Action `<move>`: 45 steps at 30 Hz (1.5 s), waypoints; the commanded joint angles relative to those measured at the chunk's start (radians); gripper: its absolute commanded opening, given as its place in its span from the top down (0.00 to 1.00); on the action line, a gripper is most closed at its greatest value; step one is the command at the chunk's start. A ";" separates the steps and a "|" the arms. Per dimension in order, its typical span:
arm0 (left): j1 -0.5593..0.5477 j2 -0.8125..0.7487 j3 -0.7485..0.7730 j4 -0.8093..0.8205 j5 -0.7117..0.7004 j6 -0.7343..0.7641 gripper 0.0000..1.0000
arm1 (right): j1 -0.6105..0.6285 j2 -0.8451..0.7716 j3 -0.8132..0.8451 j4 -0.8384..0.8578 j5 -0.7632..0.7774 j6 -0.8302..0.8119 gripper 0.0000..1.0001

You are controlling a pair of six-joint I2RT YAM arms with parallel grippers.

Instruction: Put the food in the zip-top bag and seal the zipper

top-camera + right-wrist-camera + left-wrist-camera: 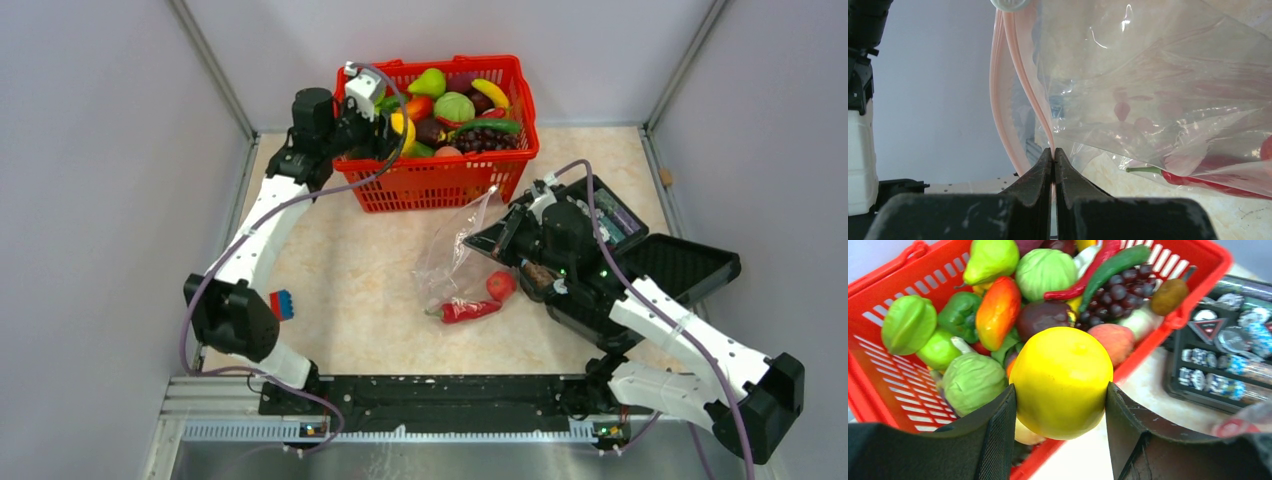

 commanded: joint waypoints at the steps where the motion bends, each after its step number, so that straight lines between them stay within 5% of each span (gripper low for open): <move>1: 0.001 -0.167 -0.088 0.147 0.131 -0.108 0.92 | 0.002 -0.014 -0.003 0.051 0.012 0.010 1.00; 15: -0.065 -0.510 -0.341 0.251 0.489 -0.314 0.88 | 0.003 0.017 0.038 0.043 0.077 0.035 1.00; 27: -0.306 -0.537 -0.516 0.317 0.468 -0.369 0.87 | 0.009 0.014 0.036 0.051 0.091 0.060 1.00; 38: -0.382 -0.440 -0.550 0.136 0.102 -0.196 0.88 | 0.014 -0.027 0.041 0.025 0.074 0.037 1.00; 45: -0.399 -0.449 -0.571 0.163 -0.082 -0.156 0.87 | 0.015 -0.057 0.036 -0.008 0.044 0.020 1.00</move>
